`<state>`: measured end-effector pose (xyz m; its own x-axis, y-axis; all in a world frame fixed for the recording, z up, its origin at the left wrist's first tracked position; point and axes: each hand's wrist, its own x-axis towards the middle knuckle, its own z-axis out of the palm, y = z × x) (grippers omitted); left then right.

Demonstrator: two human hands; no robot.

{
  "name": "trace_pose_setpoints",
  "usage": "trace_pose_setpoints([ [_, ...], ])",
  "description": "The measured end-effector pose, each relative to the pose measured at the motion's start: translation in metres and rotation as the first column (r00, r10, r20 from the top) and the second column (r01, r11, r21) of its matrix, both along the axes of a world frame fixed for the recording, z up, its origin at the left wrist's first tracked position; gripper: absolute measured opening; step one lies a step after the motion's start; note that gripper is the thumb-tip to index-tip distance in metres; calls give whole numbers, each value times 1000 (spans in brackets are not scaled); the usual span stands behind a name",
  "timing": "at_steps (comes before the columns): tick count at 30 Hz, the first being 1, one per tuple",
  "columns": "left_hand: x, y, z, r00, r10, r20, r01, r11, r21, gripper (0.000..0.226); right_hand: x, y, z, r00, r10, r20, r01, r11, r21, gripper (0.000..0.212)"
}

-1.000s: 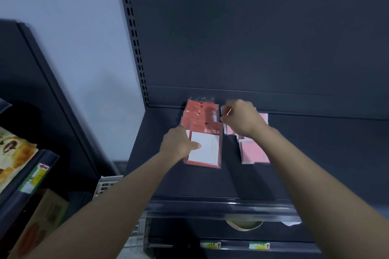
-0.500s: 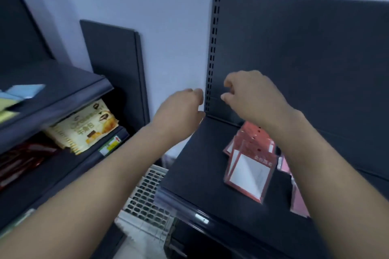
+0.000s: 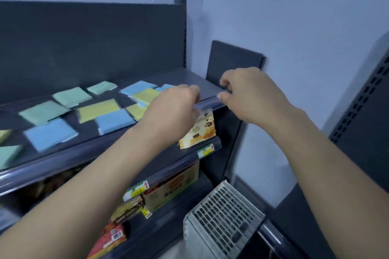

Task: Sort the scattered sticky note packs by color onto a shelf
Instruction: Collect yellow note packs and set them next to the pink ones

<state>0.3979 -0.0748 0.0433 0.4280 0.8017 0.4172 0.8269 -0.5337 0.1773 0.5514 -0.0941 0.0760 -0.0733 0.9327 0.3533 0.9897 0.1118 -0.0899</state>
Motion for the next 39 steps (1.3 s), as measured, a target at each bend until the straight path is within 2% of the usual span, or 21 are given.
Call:
trace_pose_setpoints([
  [8, -133, 57, -2, 978, 199, 56, -196, 979, -61, 16, -118, 80, -5, 996, 87, -36, -90, 994, -69, 23],
  [14, -178, 90, -18, 954, 284, 92, -263, 945, -194, 11, -154, 139, -30, 995, 55, -84, -69, 983, -168, 20],
  [20, -167, 123, -42, 961, 271, 50, -241, 915, -323, 14, -145, 185, -51, 996, 0, -88, -32, 930, -366, 25],
  [22, -158, 136, -49, 964, 264, 23, -237, 901, -364, 18, -141, 197, -59, 998, -12, -54, -13, 895, -445, 40],
  [26, -140, 157, -59, 959, 278, -48, -266, 833, -486, 33, -132, 217, -72, 998, 62, -27, -67, 815, -576, 41],
  [29, -131, 171, -62, 950, 281, -138, -310, 784, -538, 33, -128, 228, -70, 996, 87, -38, -92, 798, -595, 46],
  [33, -123, 182, -62, 921, 305, -241, -389, 719, -576, 45, -117, 240, -62, 996, 85, -19, -78, 775, -627, 36],
  [36, -118, 185, -60, 914, 340, -221, -401, 679, -615, 43, -110, 252, -61, 993, 78, -85, -113, 808, -578, 23],
  [39, -114, 185, -57, 906, 380, -185, -402, 642, -653, 41, -107, 265, -59, 978, 88, -188, -170, 860, -481, 34],
])
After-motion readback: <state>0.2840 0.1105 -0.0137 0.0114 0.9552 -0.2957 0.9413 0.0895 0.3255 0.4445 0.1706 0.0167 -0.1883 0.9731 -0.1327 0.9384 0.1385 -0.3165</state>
